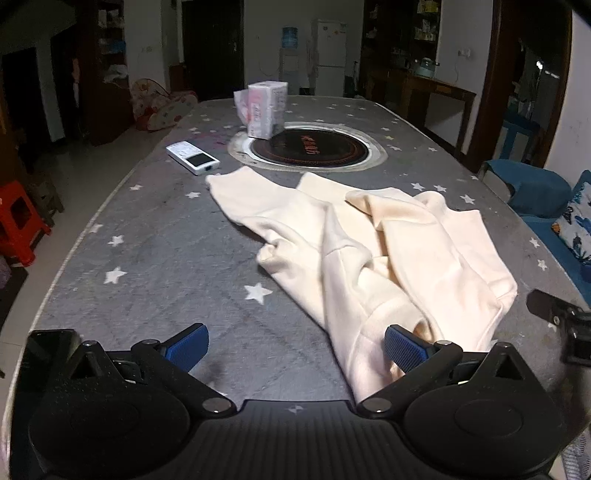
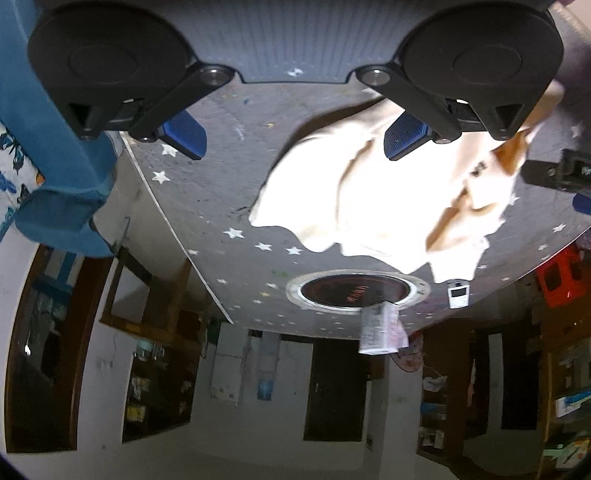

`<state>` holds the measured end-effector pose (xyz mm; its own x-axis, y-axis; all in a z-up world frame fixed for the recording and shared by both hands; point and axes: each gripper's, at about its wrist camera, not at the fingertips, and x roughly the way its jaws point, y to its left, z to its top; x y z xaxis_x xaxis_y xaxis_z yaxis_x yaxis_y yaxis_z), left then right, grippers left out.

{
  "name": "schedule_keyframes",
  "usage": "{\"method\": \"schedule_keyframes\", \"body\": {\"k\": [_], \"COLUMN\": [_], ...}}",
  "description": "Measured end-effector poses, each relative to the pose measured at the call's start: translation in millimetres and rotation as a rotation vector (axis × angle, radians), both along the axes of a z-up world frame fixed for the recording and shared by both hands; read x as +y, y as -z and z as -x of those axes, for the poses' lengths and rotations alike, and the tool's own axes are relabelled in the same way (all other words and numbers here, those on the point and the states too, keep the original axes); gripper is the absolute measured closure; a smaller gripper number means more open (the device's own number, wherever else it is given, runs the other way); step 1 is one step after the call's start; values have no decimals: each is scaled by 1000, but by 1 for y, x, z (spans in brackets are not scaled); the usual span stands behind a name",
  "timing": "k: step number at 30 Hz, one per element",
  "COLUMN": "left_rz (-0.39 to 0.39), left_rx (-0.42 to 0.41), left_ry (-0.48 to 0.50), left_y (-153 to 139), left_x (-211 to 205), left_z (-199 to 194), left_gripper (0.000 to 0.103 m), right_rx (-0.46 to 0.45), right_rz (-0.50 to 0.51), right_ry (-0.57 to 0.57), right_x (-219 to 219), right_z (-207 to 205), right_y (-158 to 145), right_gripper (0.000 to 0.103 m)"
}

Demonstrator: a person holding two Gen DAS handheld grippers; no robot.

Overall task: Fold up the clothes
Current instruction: 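Move both grippers toward the crumpled cream sweatshirt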

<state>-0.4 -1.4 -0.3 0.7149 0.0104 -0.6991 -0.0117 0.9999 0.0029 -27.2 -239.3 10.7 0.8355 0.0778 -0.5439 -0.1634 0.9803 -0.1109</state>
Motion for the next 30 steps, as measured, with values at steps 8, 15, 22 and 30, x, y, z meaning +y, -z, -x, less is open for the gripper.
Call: {"method": "schedule_keyframes", "body": {"k": [8, 15, 22, 30], "left_rz": [26, -28, -18, 13], "left_rx": [-18, -22, -13, 49], "left_ry": [-2, -18, -25, -14], "left_y": [-1, 2, 5, 10], "left_x": [3, -3, -7, -10], "left_z": [22, 34, 39, 36], "left_gripper": [0, 0, 0, 0], "right_rx": [23, 61, 56, 56], "right_rz": [-21, -39, -25, -13], "right_ry": [-50, -80, -83, -85], "right_x": [20, 30, 29, 29], "right_z": [18, 32, 37, 42], "right_y": [2, 8, 6, 5], "right_gripper": [0, 0, 0, 0]}}
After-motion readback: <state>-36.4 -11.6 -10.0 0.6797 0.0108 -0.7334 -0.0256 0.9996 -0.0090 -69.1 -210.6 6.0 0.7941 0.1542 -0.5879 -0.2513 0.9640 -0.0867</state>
